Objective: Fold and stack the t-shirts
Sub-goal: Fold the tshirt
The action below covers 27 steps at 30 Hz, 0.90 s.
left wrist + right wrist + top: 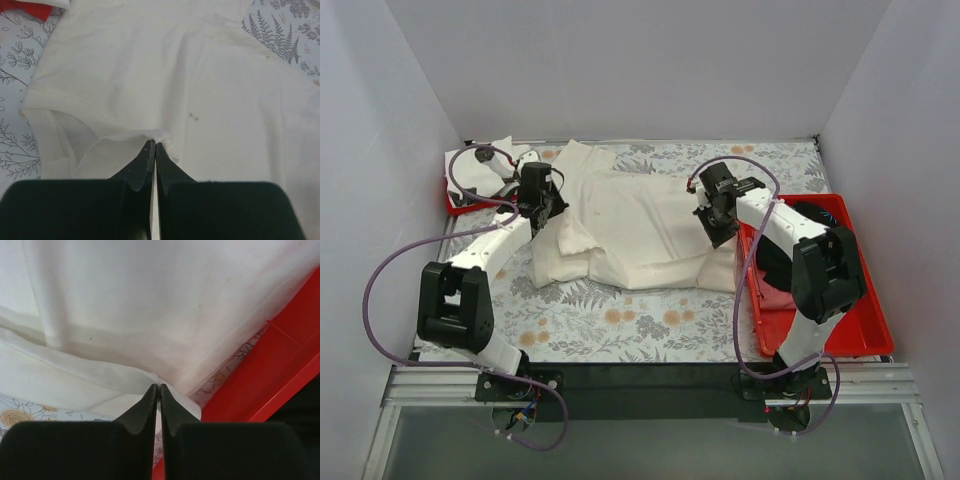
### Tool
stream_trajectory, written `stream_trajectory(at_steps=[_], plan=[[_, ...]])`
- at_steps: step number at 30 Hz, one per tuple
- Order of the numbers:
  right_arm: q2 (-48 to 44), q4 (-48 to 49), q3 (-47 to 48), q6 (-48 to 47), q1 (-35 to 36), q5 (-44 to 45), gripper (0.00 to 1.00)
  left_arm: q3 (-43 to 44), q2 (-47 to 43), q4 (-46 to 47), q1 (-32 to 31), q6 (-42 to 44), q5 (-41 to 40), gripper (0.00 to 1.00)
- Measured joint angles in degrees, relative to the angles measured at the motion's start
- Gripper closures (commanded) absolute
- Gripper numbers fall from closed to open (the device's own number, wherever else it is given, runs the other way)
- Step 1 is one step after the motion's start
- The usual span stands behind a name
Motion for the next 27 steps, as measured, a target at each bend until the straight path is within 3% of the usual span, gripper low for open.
stream_trajectory(at_steps=[10,11,12,13,14,15,19,27], plan=[[1.44,-0.76,1.03,0.07,-0.11,1.73,0.99,6.16,10.51,0.07,2.64,1.64,0.9,0.99],[1.44,-0.92,1.22,0.07,-0.11,1.81,0.99,6.73,11.19,0.07,2.82,1.73,0.94,0.89],[1.44,-1.01,1.44,0.07,-0.11,1.88,0.99,7.21,11.74,0.07,2.99,1.92,0.96,0.63],[1.46,-1.09,1.66,0.07,-0.11,1.95,0.99,7.48,11.93,0.11,3.04,2.19,1.01,0.47],[1.51,-1.09,1.81,0.07,-0.11,2.03,0.99,7.58,11.96,0.11,3.06,2.4,1.03,0.38],[1.55,-1.16,1.99,0.09,-0.11,2.08,0.99,7.69,11.8,0.13,3.13,2.27,0.96,0.17],[1.95,-1.27,2.6,0.57,-0.22,2.32,0.68,6.32,8.7,0.85,3.19,1.46,-0.11,0.13],[1.68,1.27,4.66,0.98,-0.31,1.16,0.42,-12.48,-15.78,1.22,-1.51,-3.74,-8.33,0.12]])
